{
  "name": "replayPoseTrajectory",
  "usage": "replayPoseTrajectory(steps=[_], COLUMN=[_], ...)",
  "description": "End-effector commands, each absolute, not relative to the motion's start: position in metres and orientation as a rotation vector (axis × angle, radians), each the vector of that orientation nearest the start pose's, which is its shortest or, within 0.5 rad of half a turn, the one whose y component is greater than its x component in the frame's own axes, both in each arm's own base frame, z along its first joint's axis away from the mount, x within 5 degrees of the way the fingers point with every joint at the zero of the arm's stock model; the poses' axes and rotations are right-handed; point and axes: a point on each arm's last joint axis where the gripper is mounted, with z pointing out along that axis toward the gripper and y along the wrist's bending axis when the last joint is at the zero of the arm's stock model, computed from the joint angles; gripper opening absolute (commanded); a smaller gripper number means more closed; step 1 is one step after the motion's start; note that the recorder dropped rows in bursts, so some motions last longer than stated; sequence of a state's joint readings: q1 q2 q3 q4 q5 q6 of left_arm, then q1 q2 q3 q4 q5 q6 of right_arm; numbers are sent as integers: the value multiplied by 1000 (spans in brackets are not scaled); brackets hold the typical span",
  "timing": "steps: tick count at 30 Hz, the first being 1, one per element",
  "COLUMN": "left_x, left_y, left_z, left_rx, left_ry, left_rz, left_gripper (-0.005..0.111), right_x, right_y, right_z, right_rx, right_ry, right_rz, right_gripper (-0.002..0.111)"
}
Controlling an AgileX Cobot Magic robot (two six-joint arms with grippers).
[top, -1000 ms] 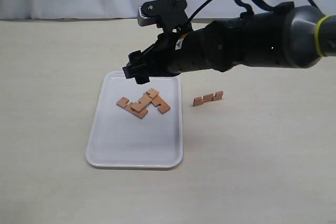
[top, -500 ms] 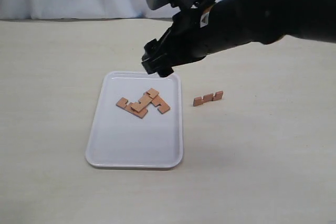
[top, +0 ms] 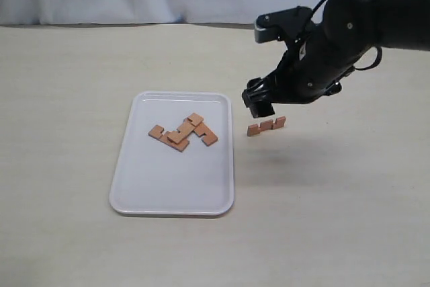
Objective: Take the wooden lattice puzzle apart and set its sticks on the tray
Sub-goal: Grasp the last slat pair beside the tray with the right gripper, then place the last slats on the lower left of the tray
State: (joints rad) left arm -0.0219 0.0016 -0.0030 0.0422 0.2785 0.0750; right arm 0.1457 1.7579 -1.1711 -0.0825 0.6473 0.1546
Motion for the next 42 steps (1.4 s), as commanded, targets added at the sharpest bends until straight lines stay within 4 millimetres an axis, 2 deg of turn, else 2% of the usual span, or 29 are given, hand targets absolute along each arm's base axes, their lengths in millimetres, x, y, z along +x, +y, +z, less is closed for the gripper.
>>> replayPoseTrajectory(steps=[1,2,4,9,21,35,38,41,42], left_x=[55,55,55,55,55,55,55,55,55], left_y=[0,0,0,0,0,0,0,0,0], left_z=[189,188,188,188,188,189,189,189,189], left_rx=[115,115,115,115,115,115,115,115,115], left_ry=[1752,1754,1754,1754,1754,1749,1749,1749,1749], left_rz=[77,77,77,77,77,77,77,77,77], left_gripper=[0,0,0,0,0,0,0,0,0], right_x=[363,368,373,385,390,393,392,392,392], right_y=[47,46,47,49,48,49,48,48,48], right_z=[180,170,158,138,117,112,111,111,111], right_rx=[-64,-91,-103,-122,-138,-156,-156,-156,-156], right_ry=[2769,2769,2757,2706,2710,2691,2694,2694,2697], right_rz=[-20,-42,-41,-30,-37,-37,-39,-39,-40], right_gripper=[97,103,106,106,106,106,101,85,76])
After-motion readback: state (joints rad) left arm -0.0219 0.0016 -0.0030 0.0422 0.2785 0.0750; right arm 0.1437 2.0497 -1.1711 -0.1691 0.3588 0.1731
